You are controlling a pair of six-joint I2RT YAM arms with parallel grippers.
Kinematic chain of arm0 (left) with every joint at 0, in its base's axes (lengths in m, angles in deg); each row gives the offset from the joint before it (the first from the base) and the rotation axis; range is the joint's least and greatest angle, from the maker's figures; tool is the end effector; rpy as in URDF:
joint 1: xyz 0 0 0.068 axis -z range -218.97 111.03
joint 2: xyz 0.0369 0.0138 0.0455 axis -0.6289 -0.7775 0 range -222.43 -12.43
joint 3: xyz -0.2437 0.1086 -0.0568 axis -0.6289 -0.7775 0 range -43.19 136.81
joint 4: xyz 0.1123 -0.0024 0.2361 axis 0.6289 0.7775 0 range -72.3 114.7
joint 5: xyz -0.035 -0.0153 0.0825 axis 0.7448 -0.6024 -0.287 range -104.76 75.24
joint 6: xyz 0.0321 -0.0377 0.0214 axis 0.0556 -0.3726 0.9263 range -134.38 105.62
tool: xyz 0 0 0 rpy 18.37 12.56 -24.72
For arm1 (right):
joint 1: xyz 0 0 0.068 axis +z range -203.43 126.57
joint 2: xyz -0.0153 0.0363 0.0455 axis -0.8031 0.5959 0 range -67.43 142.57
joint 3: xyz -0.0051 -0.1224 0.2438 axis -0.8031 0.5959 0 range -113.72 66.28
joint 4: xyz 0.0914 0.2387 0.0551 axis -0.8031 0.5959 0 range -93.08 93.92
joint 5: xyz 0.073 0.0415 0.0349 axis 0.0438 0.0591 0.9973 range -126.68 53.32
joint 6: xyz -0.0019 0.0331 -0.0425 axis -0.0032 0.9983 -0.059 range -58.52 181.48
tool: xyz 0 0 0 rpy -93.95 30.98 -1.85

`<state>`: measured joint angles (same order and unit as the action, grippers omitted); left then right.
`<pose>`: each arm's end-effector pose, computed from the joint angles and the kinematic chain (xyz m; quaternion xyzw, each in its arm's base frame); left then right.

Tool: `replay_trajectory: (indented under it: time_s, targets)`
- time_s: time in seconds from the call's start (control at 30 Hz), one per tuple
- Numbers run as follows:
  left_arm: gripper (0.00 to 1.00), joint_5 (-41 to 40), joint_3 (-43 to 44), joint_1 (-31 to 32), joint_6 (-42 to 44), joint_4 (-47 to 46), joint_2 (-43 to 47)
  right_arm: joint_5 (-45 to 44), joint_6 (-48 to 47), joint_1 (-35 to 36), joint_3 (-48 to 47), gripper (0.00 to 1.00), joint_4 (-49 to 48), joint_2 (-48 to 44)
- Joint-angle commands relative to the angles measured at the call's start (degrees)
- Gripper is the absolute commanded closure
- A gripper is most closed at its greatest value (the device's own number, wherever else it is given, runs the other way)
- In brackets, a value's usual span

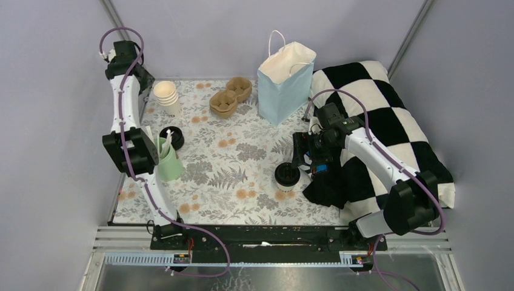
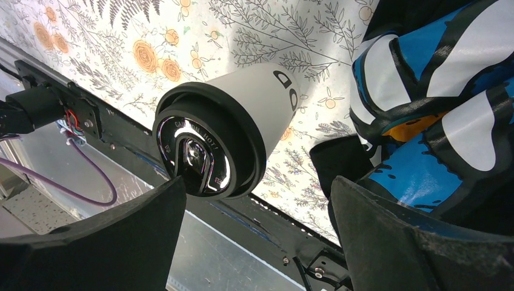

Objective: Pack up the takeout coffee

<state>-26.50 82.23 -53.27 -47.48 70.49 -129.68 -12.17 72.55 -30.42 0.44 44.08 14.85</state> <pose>0.4366 0.1187 0.3659 -0.4050 0.8245 0.0305 0.3940 0.2555 0.1245 0.2680 -0.1472 0.9412 0.2631 0.1529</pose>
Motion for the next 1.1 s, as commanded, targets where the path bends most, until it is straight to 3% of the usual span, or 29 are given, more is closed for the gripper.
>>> replay_trajectory:
  time_s: [0.0,0.33,0.6,0.77,1.07]
  targets:
    - [0.52,0.56,2.19,0.42,-1.03,-0.18,-3.46,-1.03,-1.11,0.58,-2.73,0.05,0.83,0.42]
    - [0.57,0.67,-0.1,1.06,0.32,-3.67,-3.72,-1.14,-1.2,0.58,-3.29,0.05,1.07,0.98]
    - [0.59,0.69,-11.81,1.29,-4.09,-11.64,1.33,-1.18,-1.23,0.62,-3.33,0.05,1.18,0.69]
    - [0.64,0.23,-12.11,1.3,-4.95,-12.58,1.31,-1.31,-1.34,0.64,-3.2,0.05,1.29,0.3]
    - [0.59,0.7,-8.03,1.28,-4.62,-10.96,0.84,-1.24,-1.32,0.56,-2.99,0.05,1.01,0.47]
